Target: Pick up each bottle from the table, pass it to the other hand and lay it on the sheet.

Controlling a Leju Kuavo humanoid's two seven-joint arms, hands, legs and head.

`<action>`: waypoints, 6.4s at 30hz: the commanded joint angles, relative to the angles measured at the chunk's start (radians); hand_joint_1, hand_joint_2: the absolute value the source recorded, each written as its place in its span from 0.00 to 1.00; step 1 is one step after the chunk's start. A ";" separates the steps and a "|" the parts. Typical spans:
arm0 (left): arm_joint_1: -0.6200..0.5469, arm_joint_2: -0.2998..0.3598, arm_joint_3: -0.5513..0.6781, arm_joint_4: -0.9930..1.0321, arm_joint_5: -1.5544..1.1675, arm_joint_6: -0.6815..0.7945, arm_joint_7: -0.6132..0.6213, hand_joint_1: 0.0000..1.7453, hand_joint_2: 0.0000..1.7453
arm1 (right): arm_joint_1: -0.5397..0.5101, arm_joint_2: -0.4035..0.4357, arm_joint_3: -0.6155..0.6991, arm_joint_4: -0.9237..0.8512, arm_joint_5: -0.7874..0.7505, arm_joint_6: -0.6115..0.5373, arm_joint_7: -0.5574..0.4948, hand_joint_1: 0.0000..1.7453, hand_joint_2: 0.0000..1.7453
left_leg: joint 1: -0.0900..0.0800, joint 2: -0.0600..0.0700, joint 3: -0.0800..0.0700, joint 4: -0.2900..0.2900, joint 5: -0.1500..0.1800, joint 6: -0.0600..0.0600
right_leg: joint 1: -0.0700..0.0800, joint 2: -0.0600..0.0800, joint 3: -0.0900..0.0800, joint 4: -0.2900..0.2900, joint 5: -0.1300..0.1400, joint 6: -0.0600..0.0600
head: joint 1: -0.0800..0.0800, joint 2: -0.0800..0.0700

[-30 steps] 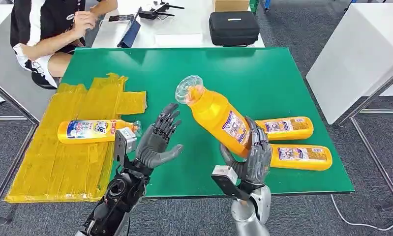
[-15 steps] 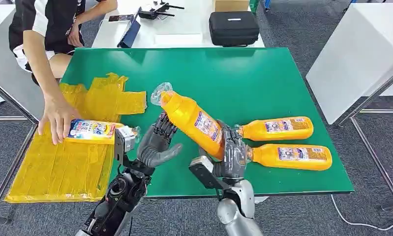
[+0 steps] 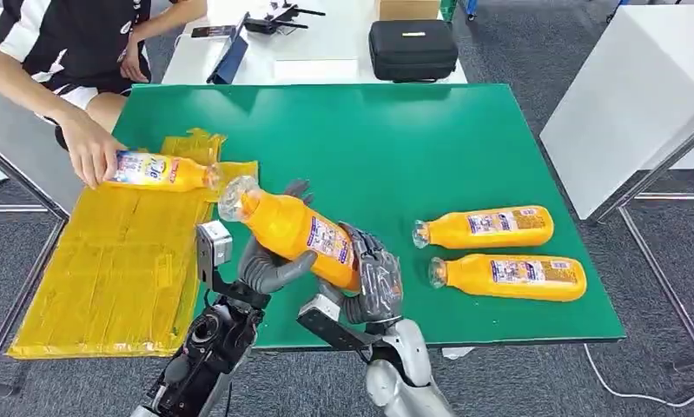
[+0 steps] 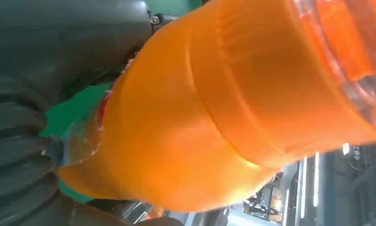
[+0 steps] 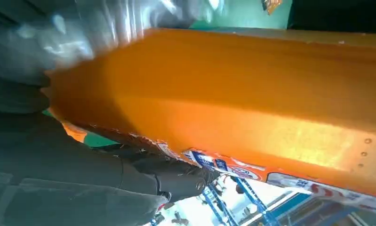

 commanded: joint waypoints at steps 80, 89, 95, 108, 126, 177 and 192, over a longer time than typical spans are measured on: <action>-0.099 0.061 0.156 0.097 -0.705 0.759 -0.156 1.00 1.00 | 0.136 -0.082 -0.176 -0.318 -0.231 -0.097 -0.280 0.00 1.00 | 0.000 -0.001 0.002 0.000 -0.001 -0.002 | 0.000 0.000 0.003 0.000 -0.001 0.000 | 0.000 0.000; -0.102 0.069 0.153 0.111 -0.778 0.796 -0.143 1.00 1.00 | 0.139 -0.081 -0.178 -0.323 -0.238 -0.097 -0.280 0.00 1.00 | 0.000 0.000 0.002 0.000 -0.001 -0.001 | 0.000 0.000 0.002 0.000 -0.001 0.000 | 0.000 0.000; -0.108 0.073 0.144 0.126 -0.853 0.833 -0.121 1.00 1.00 | 0.141 -0.077 -0.185 -0.327 -0.234 -0.097 -0.280 0.00 1.00 | 0.001 0.000 0.005 0.000 -0.002 -0.002 | 0.001 0.000 0.006 0.000 -0.003 0.000 | 0.000 0.000; -0.108 0.066 0.183 0.137 -1.203 0.872 0.008 1.00 1.00 | 0.142 -0.068 -0.209 -0.316 -0.223 -0.097 -0.280 0.00 1.00 | 0.001 0.000 0.005 0.000 -0.002 -0.002 | 0.001 0.000 0.005 0.000 -0.002 0.000 | 0.000 0.000; -0.340 0.280 -0.363 0.421 -1.766 0.781 0.805 1.00 1.00 | 0.127 -0.071 -0.209 -0.300 -0.233 -0.097 -0.265 0.00 1.00 | 0.002 -0.009 0.004 0.001 0.000 -0.003 | 0.001 -0.008 0.006 0.001 -0.004 -0.001 | 0.000 0.000; -0.217 -0.010 0.517 0.430 -0.972 0.357 -0.205 0.00 1.00 | 0.169 -0.069 -0.280 -0.364 0.068 -0.097 -0.127 0.00 1.00 | 0.001 -0.001 0.004 0.000 -0.001 -0.004 | 0.001 0.000 0.006 0.000 -0.002 -0.001 | 0.000 0.000; 0.059 0.010 0.338 -0.138 -0.271 -0.078 -0.309 0.00 1.00 | 0.130 -0.257 -0.437 -0.608 0.699 -0.097 0.216 0.00 1.00 | 0.001 0.001 0.004 0.002 -0.003 -0.003 | 0.001 0.001 0.004 0.000 -0.002 0.001 | -0.001 0.000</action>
